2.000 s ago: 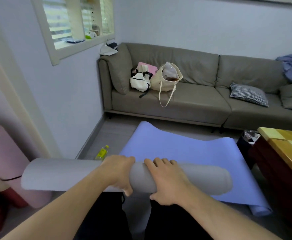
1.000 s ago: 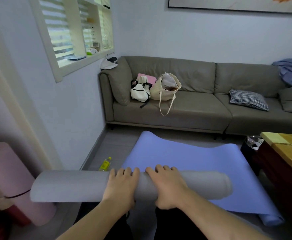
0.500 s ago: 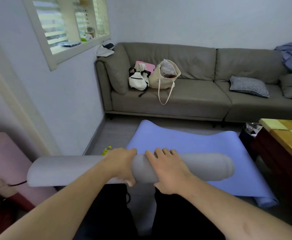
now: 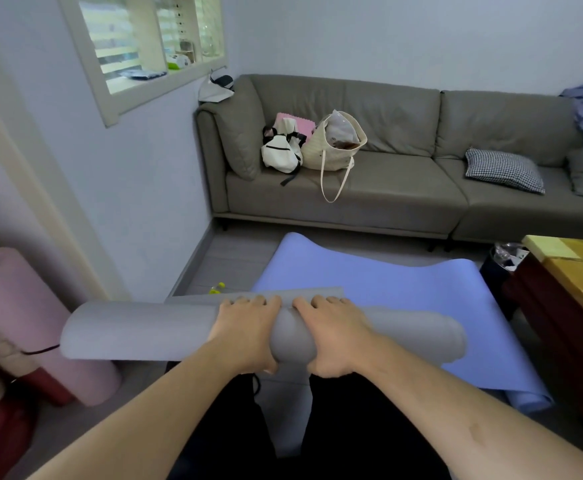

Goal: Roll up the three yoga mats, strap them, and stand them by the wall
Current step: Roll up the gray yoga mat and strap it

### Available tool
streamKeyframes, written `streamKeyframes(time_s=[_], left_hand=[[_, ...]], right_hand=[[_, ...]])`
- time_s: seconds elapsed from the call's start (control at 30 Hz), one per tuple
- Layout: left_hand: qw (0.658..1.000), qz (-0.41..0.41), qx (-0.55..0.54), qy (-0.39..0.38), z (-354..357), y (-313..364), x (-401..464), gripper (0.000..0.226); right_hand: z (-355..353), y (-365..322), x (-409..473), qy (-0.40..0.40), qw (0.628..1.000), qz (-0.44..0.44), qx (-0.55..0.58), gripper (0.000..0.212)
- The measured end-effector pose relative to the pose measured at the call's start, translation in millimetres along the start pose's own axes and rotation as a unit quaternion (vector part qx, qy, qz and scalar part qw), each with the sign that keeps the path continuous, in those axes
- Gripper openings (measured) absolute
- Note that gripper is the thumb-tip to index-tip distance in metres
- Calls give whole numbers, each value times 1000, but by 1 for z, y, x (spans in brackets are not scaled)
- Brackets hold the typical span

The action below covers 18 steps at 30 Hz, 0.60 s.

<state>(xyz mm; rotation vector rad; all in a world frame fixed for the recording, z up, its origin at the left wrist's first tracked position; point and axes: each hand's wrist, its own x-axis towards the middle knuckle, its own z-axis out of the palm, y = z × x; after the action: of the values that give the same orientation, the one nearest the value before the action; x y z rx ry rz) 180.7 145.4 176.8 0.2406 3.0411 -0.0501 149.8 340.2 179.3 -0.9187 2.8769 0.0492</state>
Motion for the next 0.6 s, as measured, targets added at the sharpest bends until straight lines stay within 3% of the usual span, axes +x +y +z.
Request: streamKeyframes(time_s=[0.07,0.13,0.4,0.53,0.6], left_hand=[[1000,-1,-26,-16,-6,-2,3,73],[999,0,-29,-35,-8,-2,4,72],[997,-23,64,26,11,11,-6,83],[999,-28,39,1,3,9,0,81],[999,-24,24,-14,-2,5,3,83]], right_hand=[[7,-1,-6,38,999,-16,-31,106],[13,-3,-9,52,997,-13,-51,116],[1,-3,7,1,1000,5,-13,79],[0,-1,10,11,1000,4,6,81],[7,-1,5,47,999,-9,-25,97]])
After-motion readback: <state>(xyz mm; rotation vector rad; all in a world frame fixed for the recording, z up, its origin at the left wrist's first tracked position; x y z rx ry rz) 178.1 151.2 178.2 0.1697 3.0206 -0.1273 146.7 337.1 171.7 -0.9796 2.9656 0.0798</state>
